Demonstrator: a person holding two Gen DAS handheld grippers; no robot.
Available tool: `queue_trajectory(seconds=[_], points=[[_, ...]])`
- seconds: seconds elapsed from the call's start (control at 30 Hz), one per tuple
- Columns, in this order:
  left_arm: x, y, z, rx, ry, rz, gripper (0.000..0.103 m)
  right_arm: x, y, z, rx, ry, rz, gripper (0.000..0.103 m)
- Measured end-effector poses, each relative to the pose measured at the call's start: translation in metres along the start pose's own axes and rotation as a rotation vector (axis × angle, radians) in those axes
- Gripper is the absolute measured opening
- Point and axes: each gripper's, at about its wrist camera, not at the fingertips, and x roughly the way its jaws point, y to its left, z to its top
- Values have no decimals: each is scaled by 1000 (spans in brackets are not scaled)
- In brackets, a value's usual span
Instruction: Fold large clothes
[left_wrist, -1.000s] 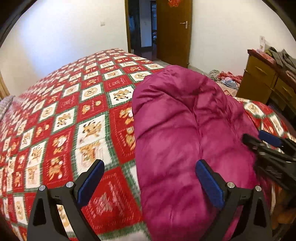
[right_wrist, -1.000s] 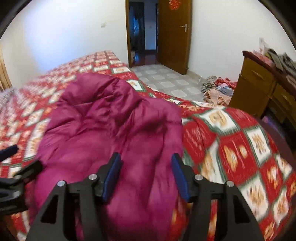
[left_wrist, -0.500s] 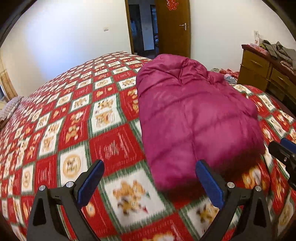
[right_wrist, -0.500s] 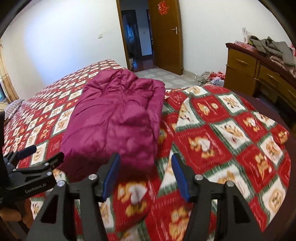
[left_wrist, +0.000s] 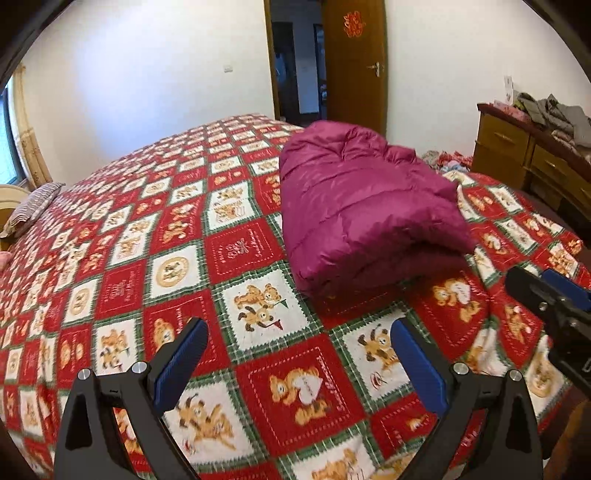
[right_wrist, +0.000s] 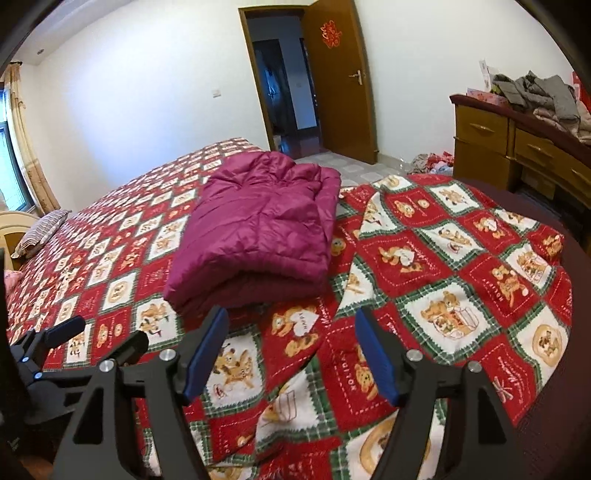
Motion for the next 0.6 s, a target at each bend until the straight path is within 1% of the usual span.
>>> queue_trajectory(seconds=[0.17, 0.23, 0.43, 0.6], points=[[-37, -2, 4, -13, -93, 46, 100, -26, 3, 6, -14, -73, 21, 74], [-51, -1, 6, -24, -119, 54, 100, -43, 3, 12, -11, -118, 32, 79], [-93, 3, 15, -52, -221, 33, 100, -86, 6, 26, -20, -251, 38, 80], [-120, 3, 21, -58, -291, 34, 100, -121, 12, 33, -49, -391, 28, 86]])
